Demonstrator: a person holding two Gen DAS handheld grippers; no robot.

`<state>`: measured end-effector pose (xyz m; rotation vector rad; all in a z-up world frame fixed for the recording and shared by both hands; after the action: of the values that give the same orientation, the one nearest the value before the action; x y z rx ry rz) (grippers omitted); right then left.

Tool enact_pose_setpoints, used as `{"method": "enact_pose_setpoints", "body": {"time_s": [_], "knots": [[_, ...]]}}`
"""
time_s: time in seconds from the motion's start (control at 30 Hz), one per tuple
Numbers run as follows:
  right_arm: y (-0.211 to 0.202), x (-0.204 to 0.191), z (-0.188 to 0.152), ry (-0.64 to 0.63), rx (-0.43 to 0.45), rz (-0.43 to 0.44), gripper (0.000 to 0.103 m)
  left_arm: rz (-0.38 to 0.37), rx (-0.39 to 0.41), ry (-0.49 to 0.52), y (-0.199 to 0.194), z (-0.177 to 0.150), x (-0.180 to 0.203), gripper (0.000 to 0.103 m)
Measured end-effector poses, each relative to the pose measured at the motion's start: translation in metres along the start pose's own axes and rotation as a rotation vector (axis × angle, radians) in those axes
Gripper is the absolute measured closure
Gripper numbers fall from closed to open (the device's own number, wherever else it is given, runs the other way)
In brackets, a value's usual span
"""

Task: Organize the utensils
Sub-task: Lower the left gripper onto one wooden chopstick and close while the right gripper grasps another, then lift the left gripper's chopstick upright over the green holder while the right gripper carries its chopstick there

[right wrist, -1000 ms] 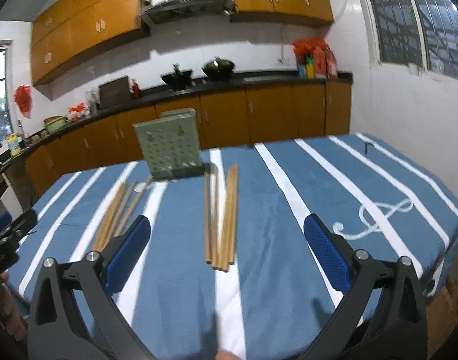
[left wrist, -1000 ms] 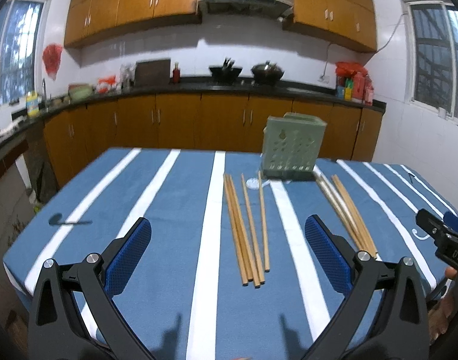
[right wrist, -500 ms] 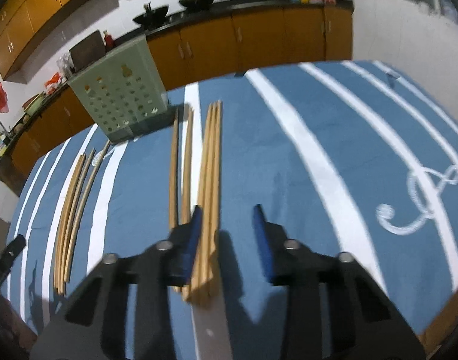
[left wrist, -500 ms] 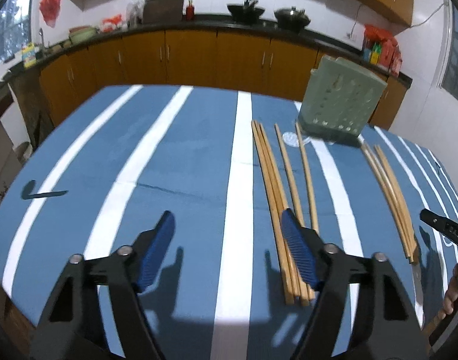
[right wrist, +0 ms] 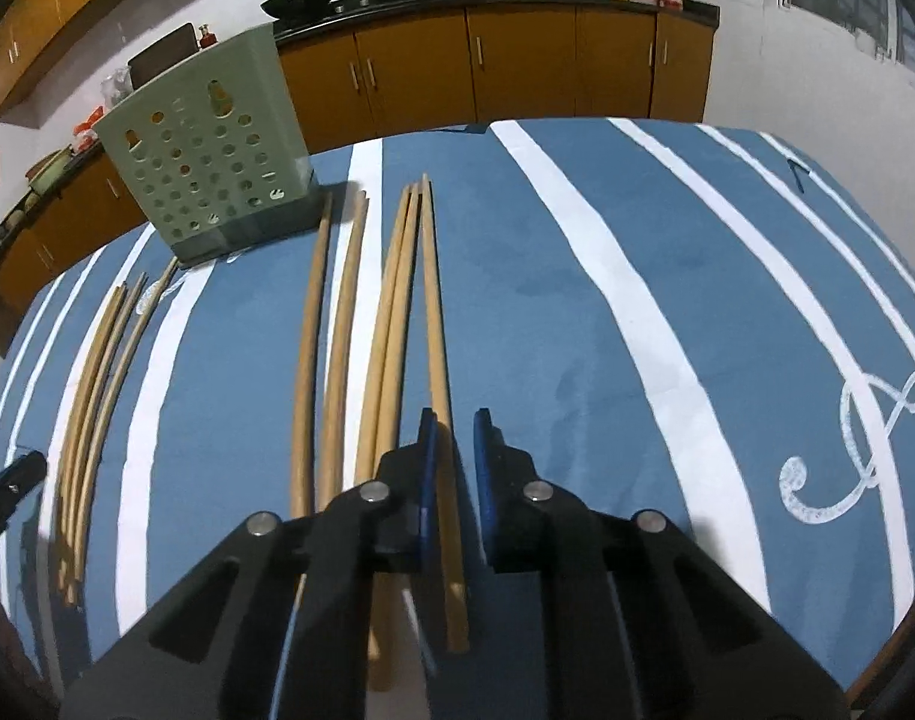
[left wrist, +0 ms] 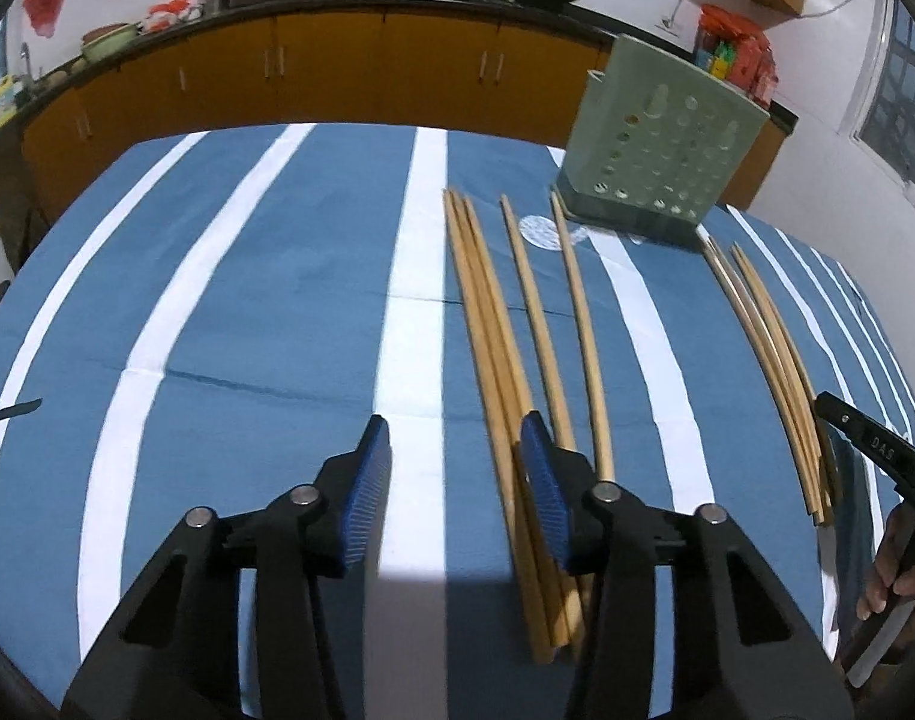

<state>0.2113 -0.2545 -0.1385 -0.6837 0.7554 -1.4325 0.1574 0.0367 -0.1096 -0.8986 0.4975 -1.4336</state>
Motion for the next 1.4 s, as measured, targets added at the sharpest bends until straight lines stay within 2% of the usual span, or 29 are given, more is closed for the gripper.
{"method": "enact_pose_setpoints", "body": {"time_s": [0.23,0.5,0.6,0.63,0.73,0.87,1.0,1.27,1.4], "knots": [[-0.003,-0.003,-0.004,-0.026,0.014,-0.006,0.089,0.013,-0.028,0.038,0.01,-0.001,0.007,0.071],[-0.005,-0.005,-0.006,-0.041,0.017,-0.022,0.089,0.079,-0.033,0.075,0.013,-0.003,0.006,0.075],[-0.006,-0.006,-0.008,-0.05,0.024,-0.024,0.089,0.082,-0.03,0.091,0.013,-0.005,0.01,0.077],[-0.006,-0.006,-0.008,-0.06,0.027,-0.027,0.089,0.094,-0.024,0.097,0.014,-0.005,0.011,0.084],[-0.005,-0.003,-0.006,-0.067,0.035,-0.026,0.095,0.114,-0.013,0.09,0.018,0.0,0.007,0.095],[-0.001,0.011,0.003,-0.042,0.043,-0.052,0.095,0.13,0.0,0.043,0.025,0.015,-0.011,0.095],[0.001,0.018,0.005,-0.023,0.051,-0.043,0.095,0.123,0.019,0.044,0.028,0.023,-0.022,0.095],[-0.009,0.016,-0.007,-0.024,0.035,-0.012,0.092,0.089,0.016,0.036,0.017,0.009,-0.024,0.095],[-0.012,0.012,-0.014,-0.052,0.045,-0.024,0.094,0.1,0.027,0.062,0.012,0.0,-0.02,0.095]]}}
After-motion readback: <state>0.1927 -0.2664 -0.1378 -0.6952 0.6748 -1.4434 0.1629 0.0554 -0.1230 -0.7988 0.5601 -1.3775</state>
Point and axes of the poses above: each gripper's, at about its wrist camera, not at the fingertips, and y roughly the way its jaws point, x to its right, z to its top, the point moved 4 cm from there along y, roughly the way its jaws point, and after that the axes turned 8 degrees about -y, right-handed, at the moved point
